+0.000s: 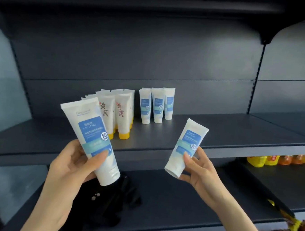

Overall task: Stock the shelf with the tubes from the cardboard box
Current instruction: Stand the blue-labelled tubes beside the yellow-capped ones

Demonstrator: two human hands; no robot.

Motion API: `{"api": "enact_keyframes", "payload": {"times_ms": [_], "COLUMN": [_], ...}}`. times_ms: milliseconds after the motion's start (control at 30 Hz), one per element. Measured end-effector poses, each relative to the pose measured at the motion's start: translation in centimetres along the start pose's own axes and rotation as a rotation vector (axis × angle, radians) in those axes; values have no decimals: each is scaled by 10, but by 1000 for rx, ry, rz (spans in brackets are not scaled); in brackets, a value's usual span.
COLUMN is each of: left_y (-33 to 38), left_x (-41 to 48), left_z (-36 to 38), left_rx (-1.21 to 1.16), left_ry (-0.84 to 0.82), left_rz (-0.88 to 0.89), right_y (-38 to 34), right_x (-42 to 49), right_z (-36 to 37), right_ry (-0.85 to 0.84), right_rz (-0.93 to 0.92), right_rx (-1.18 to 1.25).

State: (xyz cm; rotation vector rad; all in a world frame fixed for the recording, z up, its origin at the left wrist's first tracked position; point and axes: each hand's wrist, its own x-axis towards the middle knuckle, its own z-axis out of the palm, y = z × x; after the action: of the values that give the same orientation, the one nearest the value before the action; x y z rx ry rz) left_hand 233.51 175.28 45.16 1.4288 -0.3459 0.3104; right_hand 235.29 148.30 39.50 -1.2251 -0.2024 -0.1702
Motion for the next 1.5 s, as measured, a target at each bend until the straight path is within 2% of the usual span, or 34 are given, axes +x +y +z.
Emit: {"api": "enact_keyframes", "payload": {"times_ms": [167,367,700,1000,1333,1500], "left_y": [-1,-4,-25,-37,-37,-35], "left_x": [21,58,96,109,119,120], "left_z": [14,39,61,67,48,40], "left_rx": [2,40,105,103,98,79], "left_ry": [52,90,152,159,96,63], "left_rz": [43,70,83,83,72,82], "right_y": [-15,-33,-10,10,16,10], "right_x": [49,145,275,313,330,329], "right_z": [-6,-38,-81,-88,-83,-81], "right_ry": [-29,-22,8,-13,153,228], "right_rz": [-72,-192,-54,-38,-26,60], "right_rx": [-28,-228,-519,-737,-836,-911]}}
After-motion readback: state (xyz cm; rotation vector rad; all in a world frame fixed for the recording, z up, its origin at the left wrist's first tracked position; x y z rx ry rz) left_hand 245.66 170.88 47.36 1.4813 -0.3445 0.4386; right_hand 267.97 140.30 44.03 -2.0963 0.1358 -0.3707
